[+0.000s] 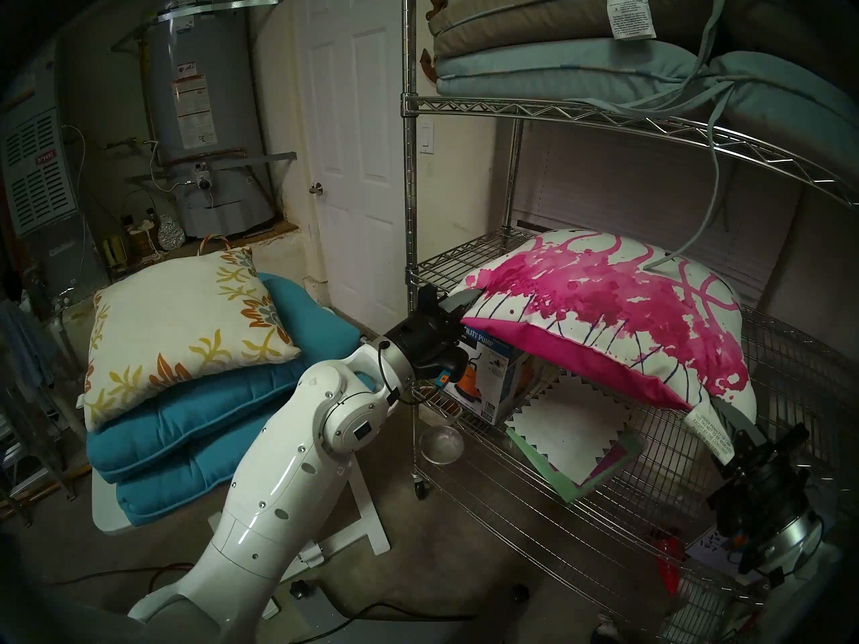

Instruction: Take cushion off the shelf

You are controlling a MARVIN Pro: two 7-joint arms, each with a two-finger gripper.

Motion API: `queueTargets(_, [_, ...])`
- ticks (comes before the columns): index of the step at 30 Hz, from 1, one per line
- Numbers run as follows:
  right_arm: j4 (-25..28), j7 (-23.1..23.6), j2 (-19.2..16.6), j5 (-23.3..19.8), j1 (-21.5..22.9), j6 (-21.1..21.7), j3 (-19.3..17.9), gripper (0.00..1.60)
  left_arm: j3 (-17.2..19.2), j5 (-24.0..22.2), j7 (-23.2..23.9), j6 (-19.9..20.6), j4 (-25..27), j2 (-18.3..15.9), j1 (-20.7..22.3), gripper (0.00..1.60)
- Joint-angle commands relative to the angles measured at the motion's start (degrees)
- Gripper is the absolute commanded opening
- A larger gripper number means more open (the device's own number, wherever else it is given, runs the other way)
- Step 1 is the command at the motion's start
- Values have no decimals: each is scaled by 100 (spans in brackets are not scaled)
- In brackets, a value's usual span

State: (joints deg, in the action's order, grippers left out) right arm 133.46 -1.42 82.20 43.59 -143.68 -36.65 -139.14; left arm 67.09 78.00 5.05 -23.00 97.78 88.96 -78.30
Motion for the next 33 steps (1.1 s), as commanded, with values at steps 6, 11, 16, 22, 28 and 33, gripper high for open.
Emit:
queueTargets(6, [448,261,-216,-631,158,220,-156,0,294,-175,-260,-4,508,-28,-233,0])
queueTargets(11, [575,380,-292,-794,228,296,-193,0,375,-215,-254,-28,688,-34,-295,0])
queueTargets(16, [654,489,-352,-1035,274,355,-311,0,450,-255,-239,-44,890,-31,-353,0])
queueTargets(22, [654,605,-426,-1315,297,386,-466,0,499,-299,-186,-68,1060,-41,-435,0])
queueTargets(28, [654,628,-484,-1665,298,345,-695,0,533,-333,-161,-66,1229,-23,-510,0])
queueTargets(33, [654,629,-589,-1939,336,299,-845,0,613,-422,-125,-23,1409,21,-564,0])
